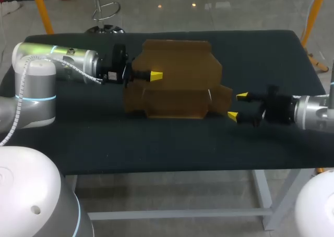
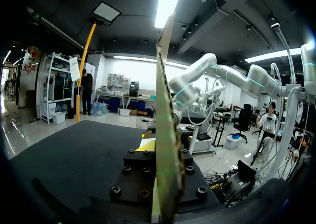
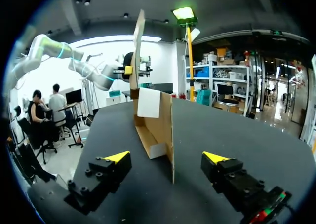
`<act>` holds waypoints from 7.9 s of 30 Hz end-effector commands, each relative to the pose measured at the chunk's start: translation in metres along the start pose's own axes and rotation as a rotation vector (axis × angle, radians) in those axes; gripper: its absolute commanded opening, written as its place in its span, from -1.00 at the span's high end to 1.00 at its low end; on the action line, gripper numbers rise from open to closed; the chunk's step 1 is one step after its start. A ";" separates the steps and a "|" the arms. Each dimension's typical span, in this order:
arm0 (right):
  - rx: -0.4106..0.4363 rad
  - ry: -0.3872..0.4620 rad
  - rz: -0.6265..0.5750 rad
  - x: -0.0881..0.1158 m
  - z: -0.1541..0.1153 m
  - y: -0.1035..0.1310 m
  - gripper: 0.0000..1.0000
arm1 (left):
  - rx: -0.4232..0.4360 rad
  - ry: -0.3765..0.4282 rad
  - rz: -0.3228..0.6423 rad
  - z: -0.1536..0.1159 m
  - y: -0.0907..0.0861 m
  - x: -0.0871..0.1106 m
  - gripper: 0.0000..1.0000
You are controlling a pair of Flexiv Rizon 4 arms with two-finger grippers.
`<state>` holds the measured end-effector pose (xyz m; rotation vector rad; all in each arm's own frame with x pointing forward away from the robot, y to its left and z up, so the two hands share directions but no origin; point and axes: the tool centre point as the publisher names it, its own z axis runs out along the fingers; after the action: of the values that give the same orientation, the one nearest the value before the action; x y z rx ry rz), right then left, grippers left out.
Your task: Assemble the packaging by folding the flat box into shape, placing the metal phone stand inside, and closing the box properly
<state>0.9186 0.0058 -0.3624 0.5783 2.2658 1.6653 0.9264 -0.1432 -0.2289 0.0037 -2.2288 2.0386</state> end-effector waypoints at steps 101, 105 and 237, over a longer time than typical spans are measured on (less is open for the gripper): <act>0.016 -0.220 0.169 0.075 0.074 0.029 -0.68 | 0.001 0.004 0.000 0.001 0.003 -0.001 1.00; 0.014 -0.225 0.178 0.076 0.065 0.026 -0.72 | 0.001 0.004 0.000 0.001 0.003 -0.001 1.00; 0.011 0.119 -0.006 0.047 0.070 0.014 -0.41 | -0.099 -0.027 0.040 -0.007 0.013 0.000 1.00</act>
<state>0.9093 0.0882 -0.3682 0.4881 2.3626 1.7252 0.9262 -0.1372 -0.2371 -0.0209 -2.3598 1.9610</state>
